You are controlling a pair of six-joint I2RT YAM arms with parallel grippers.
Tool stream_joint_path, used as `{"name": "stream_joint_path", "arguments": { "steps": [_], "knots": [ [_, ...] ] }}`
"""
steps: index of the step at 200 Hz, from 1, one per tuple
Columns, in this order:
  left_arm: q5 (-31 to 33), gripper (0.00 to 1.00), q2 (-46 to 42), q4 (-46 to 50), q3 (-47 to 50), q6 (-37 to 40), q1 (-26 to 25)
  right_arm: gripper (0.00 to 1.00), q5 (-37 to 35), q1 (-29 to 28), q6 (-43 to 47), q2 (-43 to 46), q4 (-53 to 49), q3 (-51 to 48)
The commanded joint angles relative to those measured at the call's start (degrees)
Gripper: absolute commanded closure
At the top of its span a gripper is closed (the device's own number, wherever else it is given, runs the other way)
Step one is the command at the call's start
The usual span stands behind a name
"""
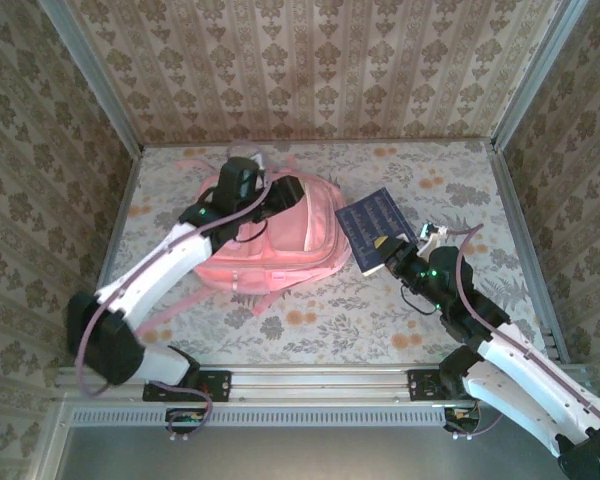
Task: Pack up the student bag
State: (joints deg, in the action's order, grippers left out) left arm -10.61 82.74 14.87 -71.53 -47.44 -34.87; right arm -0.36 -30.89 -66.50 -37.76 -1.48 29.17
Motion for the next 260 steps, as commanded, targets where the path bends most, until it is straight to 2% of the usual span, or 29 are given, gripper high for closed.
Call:
{"name": "stream_joint_path", "arguments": {
  "steps": [1,46,96,150,221,260],
  "knots": [
    [-11.2,0.43,6.7,6.8,-5.1,9.0,1.3,1.0,2.0,0.6,3.1,1.8,-3.6,0.3],
    [-15.8,0.5,19.3,8.7,-13.5,10.1,2.2,1.0,2.7,1.3,5.8,2.8,-9.7,2.2],
    [-16.8,0.54,25.2,9.2,-16.0,9.9,2.7,1.0,4.3,1.4,8.0,2.8,-11.7,3.6],
    [-16.8,0.55,24.0,8.1,-13.6,7.6,2.7,1.0,4.4,1.7,9.6,1.9,-11.1,3.7],
    [-17.9,0.54,19.3,4.2,-5.2,4.8,2.6,1.0,5.4,2.0,9.3,1.3,-8.9,2.4],
    [-18.3,0.54,20.2,3.1,-6.4,4.3,2.0,1.0,6.5,2.0,8.6,0.8,-7.8,1.5]
  ]
}}
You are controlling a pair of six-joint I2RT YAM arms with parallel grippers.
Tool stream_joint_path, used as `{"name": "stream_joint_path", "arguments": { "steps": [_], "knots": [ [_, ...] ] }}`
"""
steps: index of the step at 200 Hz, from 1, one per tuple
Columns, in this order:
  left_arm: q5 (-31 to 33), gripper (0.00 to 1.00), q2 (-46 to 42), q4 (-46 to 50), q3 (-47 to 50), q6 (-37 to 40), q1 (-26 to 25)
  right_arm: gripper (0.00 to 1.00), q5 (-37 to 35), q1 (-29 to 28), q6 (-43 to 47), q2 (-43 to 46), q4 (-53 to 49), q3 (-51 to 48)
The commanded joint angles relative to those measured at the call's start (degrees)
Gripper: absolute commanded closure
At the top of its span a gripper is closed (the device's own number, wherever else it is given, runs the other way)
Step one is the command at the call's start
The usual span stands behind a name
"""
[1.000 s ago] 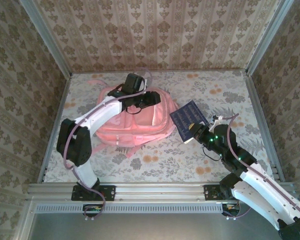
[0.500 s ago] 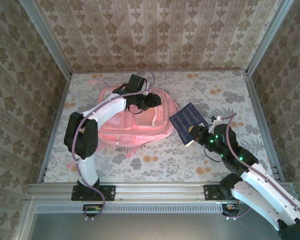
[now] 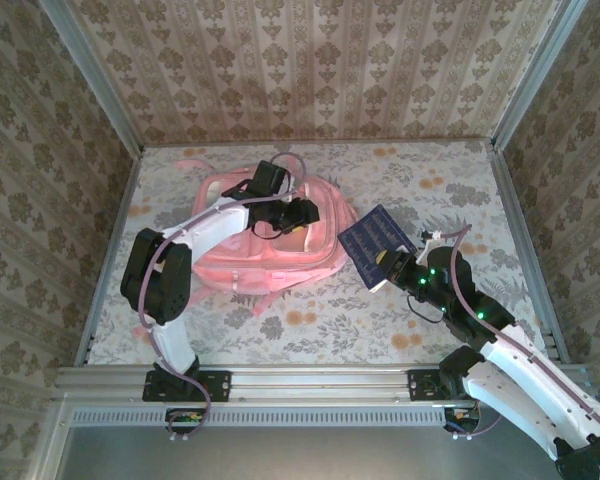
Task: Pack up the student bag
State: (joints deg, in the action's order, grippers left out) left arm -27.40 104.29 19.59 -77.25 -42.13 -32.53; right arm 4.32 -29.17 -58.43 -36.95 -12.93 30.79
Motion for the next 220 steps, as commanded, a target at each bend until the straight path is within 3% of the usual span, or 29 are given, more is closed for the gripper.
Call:
{"name": "stream_joint_path", "arguments": {
  "steps": [1,71,96,166,181,195,220],
  "knots": [
    [-1.6,0.54,-1.4,-1.6,-0.7,-1.0,-0.3,1.0,1.8,0.3,0.5,0.0,3.7,-0.2],
    [-1.1,0.56,2.2,0.5,-5.6,0.5,-1.0,1.0,2.4,0.3,0.1,0.1,4.2,-1.0],
    [0.3,0.65,4.5,2.9,-8.0,2.6,-1.1,1.0,2.3,0.3,0.0,0.1,4.2,-1.2],
    [7.1,0.78,10.8,14.0,-15.3,7.6,-1.6,1.0,2.3,0.3,-0.3,0.4,3.8,-1.2],
    [9.1,0.86,11.4,16.9,-17.0,8.6,-2.0,1.0,2.4,0.3,-0.4,0.5,3.7,-1.0],
    [10.4,1.0,11.0,19.0,-18.4,9.8,-2.2,1.0,2.4,0.4,0.3,0.6,2.8,-0.3],
    [8.0,1.0,7.9,20.6,-19.7,11.7,-1.4,1.0,1.1,0.4,3.3,0.7,-0.9,2.5]
  ]
}}
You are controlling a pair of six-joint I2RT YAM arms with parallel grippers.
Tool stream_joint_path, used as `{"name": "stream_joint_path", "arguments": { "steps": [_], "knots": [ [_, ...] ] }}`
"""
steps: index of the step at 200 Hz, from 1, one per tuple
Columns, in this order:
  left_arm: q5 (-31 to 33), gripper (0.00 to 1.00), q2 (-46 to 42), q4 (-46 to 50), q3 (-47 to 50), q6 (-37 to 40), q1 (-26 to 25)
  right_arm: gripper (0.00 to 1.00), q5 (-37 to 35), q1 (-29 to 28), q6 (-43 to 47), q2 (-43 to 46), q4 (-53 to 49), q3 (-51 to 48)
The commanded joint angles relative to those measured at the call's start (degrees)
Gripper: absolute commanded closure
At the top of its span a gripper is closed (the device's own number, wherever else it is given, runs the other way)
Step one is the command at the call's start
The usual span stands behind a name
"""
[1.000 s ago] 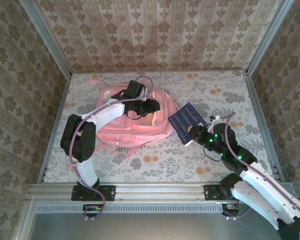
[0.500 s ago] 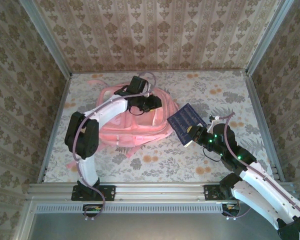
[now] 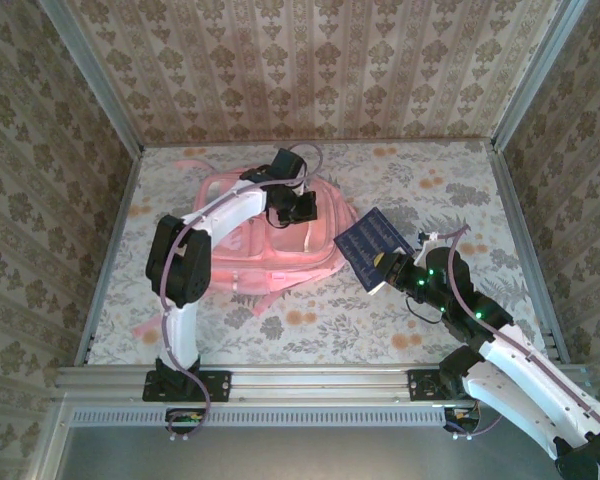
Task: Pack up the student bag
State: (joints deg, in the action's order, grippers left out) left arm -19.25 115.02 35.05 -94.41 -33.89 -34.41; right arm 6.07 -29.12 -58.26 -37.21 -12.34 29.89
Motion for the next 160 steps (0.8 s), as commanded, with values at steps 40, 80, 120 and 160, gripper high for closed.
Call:
{"name": "stream_joint_path", "arguments": {
  "steps": [40,80,120,160],
  "knots": [
    [-8.4,1.0,-10.9,8.8,-4.7,6.4,3.0,1.0,-4.1,0.4,9.4,0.4,-8.9,10.0],
    [-14.1,1.0,-19.6,9.6,-3.0,5.4,7.2,1.0,-4.1,1.7,13.9,-1.4,-12.3,15.8],
    [-21.9,1.0,-25.3,7.5,-1.2,3.7,11.8,1.0,5.0,6.6,13.0,-6.7,-9.0,17.1],
    [-28.9,1.0,-28.1,4.6,-0.1,2.2,14.6,1.0,20.2,10.6,10.6,-14.8,3.6,15.7]
  ]
}}
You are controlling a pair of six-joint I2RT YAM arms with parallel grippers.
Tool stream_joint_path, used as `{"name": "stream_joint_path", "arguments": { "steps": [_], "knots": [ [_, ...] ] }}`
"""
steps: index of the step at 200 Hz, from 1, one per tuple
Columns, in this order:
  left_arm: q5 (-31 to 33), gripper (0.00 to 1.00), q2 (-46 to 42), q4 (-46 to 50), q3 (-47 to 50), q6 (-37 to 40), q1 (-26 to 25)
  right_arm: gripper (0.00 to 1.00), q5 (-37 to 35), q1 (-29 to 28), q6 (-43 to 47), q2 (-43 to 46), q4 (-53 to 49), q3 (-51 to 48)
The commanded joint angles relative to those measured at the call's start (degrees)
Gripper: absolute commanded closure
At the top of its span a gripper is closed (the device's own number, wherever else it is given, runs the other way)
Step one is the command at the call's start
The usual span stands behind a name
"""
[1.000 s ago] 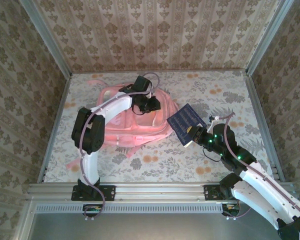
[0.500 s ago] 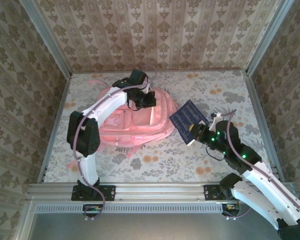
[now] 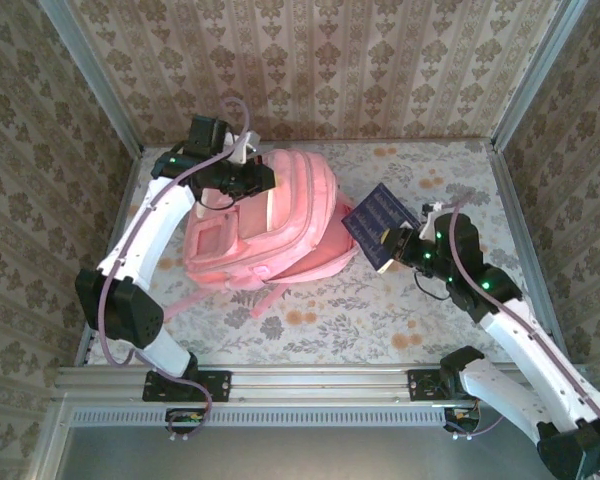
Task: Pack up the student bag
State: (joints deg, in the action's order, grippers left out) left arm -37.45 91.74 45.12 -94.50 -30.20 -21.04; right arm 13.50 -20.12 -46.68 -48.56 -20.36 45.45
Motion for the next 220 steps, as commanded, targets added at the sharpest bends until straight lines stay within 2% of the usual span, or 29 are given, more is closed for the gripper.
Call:
{"name": "stream_joint_path", "arguments": {
  "steps": [1,37,64,85,109,126,150,156,169,177,197,220],
  "knots": [
    [-10.9,1.0,-4.8,-5.6,0.0,-1.6,1.3,1.0,13.3,1.7,-1.0,-3.6,12.1,0.2],
    [-15.7,1.0,-6.0,-7.9,1.0,-2.6,2.2,1.0,25.5,1.8,-4.7,-13.8,27.7,0.7],
    [-18.1,1.0,-7.5,-11.3,2.2,-4.5,2.4,1.0,29.1,1.8,-9.0,-23.5,38.8,1.7],
    [-18.8,1.0,-8.6,-12.3,2.6,-5.4,2.5,1.0,34.9,0.8,-11.3,-33.7,46.0,5.5],
    [-19.4,1.0,-9.8,-13.0,3.2,-6.1,3.0,1.0,39.1,-3.2,-12.0,-45.0,46.9,13.2],
    [-19.6,1.0,-10.5,-13.4,3.6,-6.4,3.5,1.0,36.5,-6.9,-12.2,-51.8,44.3,19.4],
    [-20.0,1.0,-11.0,-13.7,4.3,-6.3,3.9,1.0,26.1,-12.0,-12.2,-58.9,37.7,27.7],
    [-20.0,1.0,-11.1,-13.7,4.4,-6.3,4.0,0.94,23.5,-13.3,-11.7,-60.6,34.6,30.3],
    [-19.6,1.0,-11.1,-13.8,4.8,-6.4,4.4,0.64,18.0,-15.1,-10.1,-64.0,26.1,36.1],
    [-19.5,1.0,-11.0,-13.9,4.9,-6.6,4.5,0.53,15.9,-15.7,-9.7,-65.3,24.0,37.8],
    [-19.1,1.0,-10.6,-14.1,5.3,-7.0,4.7,0.34,12.8,-15.6,-10.2,-64.8,24.5,36.4],
    [-18.4,1.0,-10.5,-13.8,5.5,-6.8,4.8,0.17,12.1,-14.2,-8.7,-61.2,25.0,32.8]
  ]
}}
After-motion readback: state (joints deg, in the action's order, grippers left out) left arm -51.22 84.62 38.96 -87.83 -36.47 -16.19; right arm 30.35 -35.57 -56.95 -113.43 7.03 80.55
